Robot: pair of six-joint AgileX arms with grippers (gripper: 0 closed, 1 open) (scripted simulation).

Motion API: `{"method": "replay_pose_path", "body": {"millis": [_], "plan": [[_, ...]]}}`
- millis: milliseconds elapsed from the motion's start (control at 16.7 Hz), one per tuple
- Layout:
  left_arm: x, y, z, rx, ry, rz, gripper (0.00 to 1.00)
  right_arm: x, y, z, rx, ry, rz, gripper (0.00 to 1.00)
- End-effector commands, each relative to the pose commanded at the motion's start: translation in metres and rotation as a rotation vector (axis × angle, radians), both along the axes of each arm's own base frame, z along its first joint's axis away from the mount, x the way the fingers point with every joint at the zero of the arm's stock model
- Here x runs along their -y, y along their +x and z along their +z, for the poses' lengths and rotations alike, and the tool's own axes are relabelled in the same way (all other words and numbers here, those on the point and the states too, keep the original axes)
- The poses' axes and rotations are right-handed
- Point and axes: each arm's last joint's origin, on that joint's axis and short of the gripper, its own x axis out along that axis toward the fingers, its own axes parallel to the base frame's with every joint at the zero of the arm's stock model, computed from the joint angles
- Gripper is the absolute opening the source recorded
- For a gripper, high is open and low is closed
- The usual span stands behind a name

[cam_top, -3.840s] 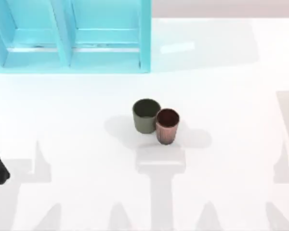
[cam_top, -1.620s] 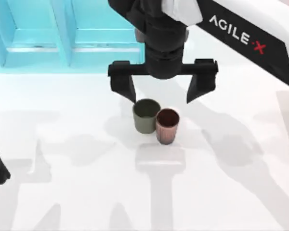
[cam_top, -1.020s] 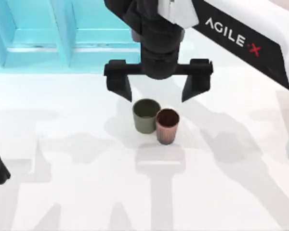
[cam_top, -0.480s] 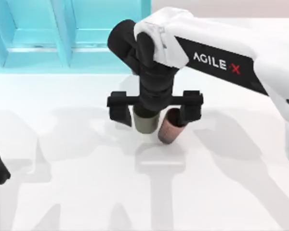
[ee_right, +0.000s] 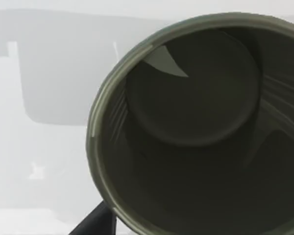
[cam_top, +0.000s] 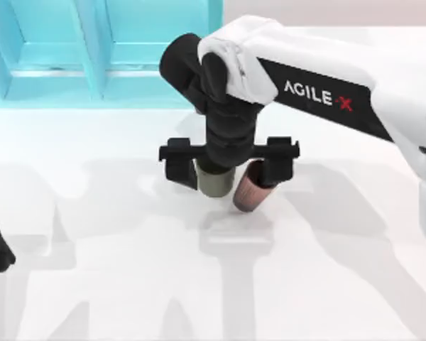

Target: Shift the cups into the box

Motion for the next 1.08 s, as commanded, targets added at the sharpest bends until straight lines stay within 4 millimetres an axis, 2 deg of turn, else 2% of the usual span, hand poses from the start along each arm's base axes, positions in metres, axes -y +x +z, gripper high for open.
{"method": "replay_pose_path", "body": {"millis": [600,1080], "plan": [[0.0000,0.0000,0.0000,0.000,0.000,0.000,1.00,0.0000,0.0000,0.0000,0.000,0.000,0.000,0.02],[0.0000,0.0000,0.0000,0.000,0.000,0.000,1.00,0.0000,0.0000,0.0000,0.000,0.000,0.000,0.00]]}}
